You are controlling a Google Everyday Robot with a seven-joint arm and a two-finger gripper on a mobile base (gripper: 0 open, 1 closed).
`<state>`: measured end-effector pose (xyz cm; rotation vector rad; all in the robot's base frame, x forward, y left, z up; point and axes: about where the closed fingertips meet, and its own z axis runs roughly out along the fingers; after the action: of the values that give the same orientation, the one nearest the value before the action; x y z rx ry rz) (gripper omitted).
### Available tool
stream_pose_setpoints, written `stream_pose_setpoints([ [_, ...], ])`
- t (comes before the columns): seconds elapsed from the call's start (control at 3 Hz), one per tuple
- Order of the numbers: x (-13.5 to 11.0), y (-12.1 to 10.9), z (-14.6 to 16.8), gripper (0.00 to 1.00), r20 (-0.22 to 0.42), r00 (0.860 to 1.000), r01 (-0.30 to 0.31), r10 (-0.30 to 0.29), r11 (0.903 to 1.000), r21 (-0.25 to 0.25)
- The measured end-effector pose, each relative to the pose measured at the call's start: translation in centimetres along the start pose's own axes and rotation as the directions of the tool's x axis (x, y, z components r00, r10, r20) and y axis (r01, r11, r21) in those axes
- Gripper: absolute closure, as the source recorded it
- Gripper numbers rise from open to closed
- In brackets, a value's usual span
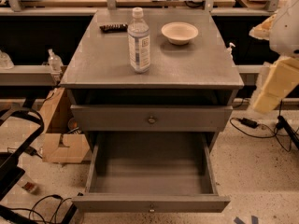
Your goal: Place blue plastic bottle into middle drawer
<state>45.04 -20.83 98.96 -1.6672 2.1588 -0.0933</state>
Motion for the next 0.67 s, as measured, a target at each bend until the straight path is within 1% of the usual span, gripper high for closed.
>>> stream_pose_setpoints([
  [0.33, -1.8, -3.2, 1.7, 0.0, 0.193, 0.979, -0.067, 0.063, 0.9976, 0.015],
  [0.67, -3.7, -5.7, 4.0, 0.0, 0.404, 0.904, -0.158, 0.141, 0.9875, 0.008],
])
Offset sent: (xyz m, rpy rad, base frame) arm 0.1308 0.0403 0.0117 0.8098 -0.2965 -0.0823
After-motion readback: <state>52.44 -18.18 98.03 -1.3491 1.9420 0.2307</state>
